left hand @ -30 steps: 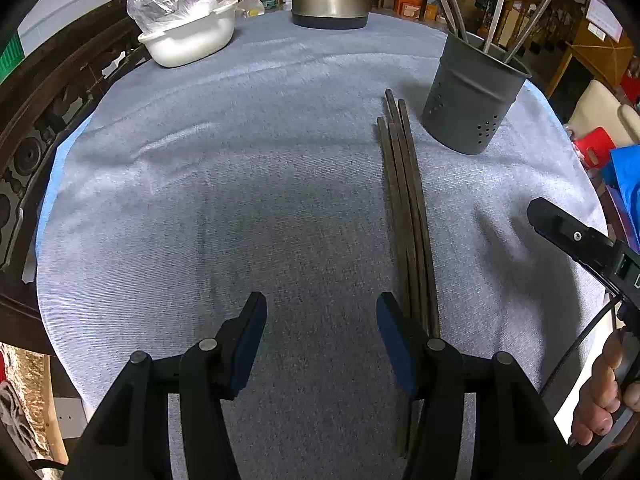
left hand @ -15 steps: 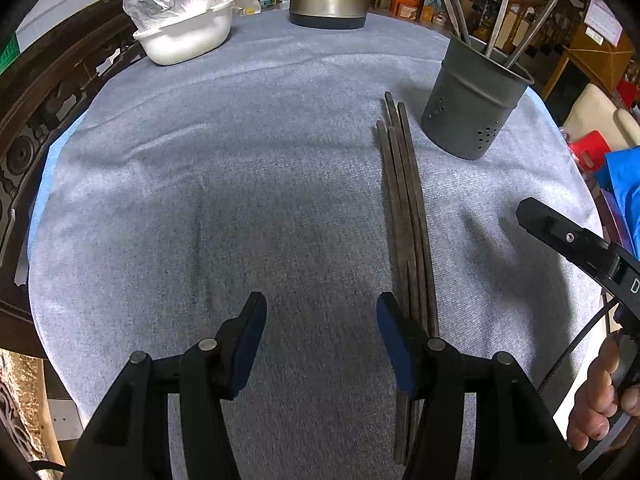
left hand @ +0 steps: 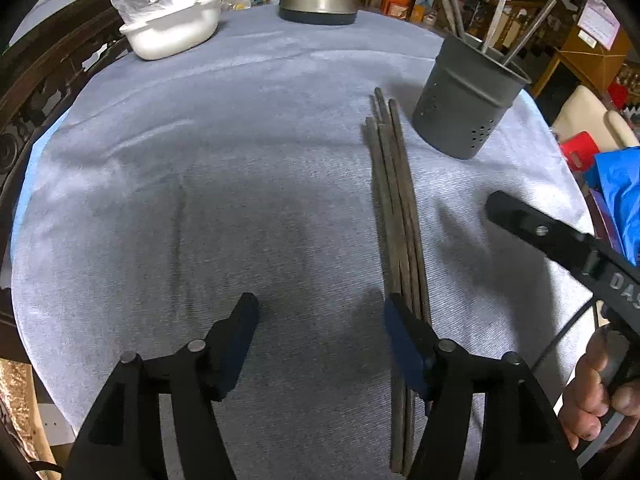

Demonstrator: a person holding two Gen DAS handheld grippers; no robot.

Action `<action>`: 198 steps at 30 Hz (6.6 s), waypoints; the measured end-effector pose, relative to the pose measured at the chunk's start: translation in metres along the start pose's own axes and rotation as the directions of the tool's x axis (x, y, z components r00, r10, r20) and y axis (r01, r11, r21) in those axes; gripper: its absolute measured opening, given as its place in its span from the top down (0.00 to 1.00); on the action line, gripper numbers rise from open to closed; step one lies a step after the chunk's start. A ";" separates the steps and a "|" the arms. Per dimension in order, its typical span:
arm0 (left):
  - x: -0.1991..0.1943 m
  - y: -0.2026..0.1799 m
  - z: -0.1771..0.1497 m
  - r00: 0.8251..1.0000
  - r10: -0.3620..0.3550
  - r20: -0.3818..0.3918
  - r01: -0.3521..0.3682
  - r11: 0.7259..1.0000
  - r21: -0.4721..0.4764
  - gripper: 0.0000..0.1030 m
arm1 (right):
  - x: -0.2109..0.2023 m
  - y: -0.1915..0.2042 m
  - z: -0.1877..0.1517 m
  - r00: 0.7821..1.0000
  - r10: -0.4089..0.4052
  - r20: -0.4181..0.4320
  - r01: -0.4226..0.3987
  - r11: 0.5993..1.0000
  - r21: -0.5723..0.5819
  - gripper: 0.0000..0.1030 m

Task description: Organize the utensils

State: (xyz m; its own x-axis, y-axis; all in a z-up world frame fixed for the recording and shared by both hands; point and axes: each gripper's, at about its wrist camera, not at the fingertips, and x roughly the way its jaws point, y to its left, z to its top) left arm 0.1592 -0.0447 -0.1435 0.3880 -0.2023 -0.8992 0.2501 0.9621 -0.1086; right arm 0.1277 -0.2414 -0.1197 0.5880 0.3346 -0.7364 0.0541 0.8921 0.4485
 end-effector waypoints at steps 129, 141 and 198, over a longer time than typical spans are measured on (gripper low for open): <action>-0.005 -0.001 0.015 0.991 0.127 0.048 -0.129 0.991 0.028 0.21 | 0.037 -0.016 0.026 0.942 -0.186 -0.279 0.187 0.982 -0.021 0.90; -0.002 -0.002 0.012 0.984 0.177 0.036 -0.179 0.981 0.070 0.21 | 0.040 -0.014 0.032 0.941 -0.196 -0.276 0.193 0.981 -0.038 0.90; 0.050 0.029 0.107 0.993 -0.015 -0.114 0.016 1.000 0.010 0.90 | 0.044 -0.022 0.041 0.950 -0.148 -0.274 0.144 0.989 -0.034 0.92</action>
State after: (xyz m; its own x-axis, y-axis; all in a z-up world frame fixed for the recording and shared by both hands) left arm 0.2811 -0.0460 -0.1460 0.2805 -0.1944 -0.9400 0.2653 0.9568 -0.1187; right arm 0.1857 -0.2585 -0.1406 0.3296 0.2690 -0.9050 0.1109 0.9409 0.3201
